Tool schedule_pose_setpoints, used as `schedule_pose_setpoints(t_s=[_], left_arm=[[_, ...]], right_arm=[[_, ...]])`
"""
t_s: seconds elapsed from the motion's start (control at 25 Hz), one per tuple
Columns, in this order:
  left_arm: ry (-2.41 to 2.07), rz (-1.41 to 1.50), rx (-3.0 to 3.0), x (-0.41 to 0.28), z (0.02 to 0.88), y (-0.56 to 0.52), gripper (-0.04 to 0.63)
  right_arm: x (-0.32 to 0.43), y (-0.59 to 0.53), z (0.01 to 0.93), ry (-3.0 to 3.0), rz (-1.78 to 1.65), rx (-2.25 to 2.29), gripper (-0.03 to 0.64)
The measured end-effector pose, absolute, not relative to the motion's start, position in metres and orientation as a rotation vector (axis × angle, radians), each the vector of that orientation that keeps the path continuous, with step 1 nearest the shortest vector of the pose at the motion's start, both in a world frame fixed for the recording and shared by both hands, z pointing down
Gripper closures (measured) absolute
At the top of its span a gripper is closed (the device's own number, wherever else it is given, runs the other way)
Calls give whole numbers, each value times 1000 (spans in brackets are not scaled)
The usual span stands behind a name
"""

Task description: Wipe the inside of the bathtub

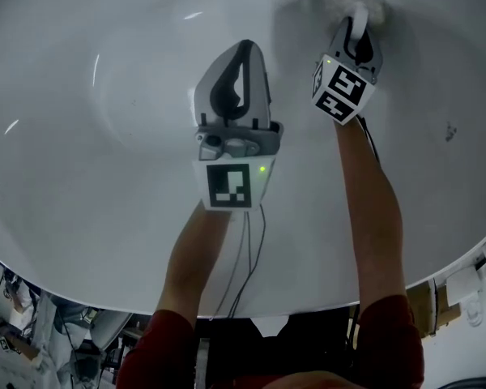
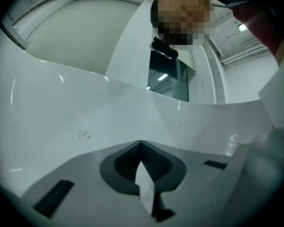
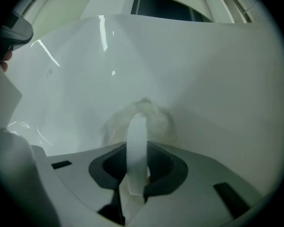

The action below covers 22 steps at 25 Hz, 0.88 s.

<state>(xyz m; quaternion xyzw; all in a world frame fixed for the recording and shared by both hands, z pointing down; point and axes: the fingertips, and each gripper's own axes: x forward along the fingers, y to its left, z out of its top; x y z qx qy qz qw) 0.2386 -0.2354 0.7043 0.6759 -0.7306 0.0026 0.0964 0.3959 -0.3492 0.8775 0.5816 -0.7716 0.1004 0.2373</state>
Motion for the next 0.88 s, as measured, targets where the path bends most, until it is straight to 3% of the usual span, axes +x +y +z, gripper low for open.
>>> schedule_pose_setpoints(t_s=[0.24,0.88], left_arm=[[-2161,1,1978,84,735,-262,580],[-2215,24,1905,89,720,-247,580]], right_arm=[[251,-376,915,-2083,315,1572,529],[268,-390,888,-2076,424,1657,529]])
